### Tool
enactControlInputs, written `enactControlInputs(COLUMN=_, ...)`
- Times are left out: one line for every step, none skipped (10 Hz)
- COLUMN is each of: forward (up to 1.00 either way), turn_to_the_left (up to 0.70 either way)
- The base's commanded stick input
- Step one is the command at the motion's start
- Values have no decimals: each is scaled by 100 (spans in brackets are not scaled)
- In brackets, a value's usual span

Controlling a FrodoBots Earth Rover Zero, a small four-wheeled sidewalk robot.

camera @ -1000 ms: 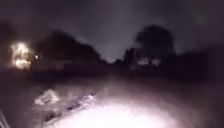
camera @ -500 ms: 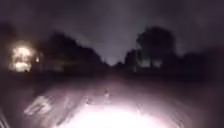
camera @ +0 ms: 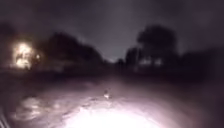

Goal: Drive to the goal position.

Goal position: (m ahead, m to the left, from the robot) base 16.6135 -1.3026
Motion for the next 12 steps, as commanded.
enactControlInputs(forward=70, turn_to_the_left=0)
enactControlInputs(forward=70, turn_to_the_left=0)
enactControlInputs(forward=70, turn_to_the_left=0)
enactControlInputs(forward=70, turn_to_the_left=0)
enactControlInputs(forward=70, turn_to_the_left=0)
enactControlInputs(forward=70, turn_to_the_left=0)
enactControlInputs(forward=70, turn_to_the_left=0)
enactControlInputs(forward=70, turn_to_the_left=0)
enactControlInputs(forward=70, turn_to_the_left=0)
enactControlInputs(forward=70, turn_to_the_left=0)
enactControlInputs(forward=70, turn_to_the_left=0)
enactControlInputs(forward=70, turn_to_the_left=0)
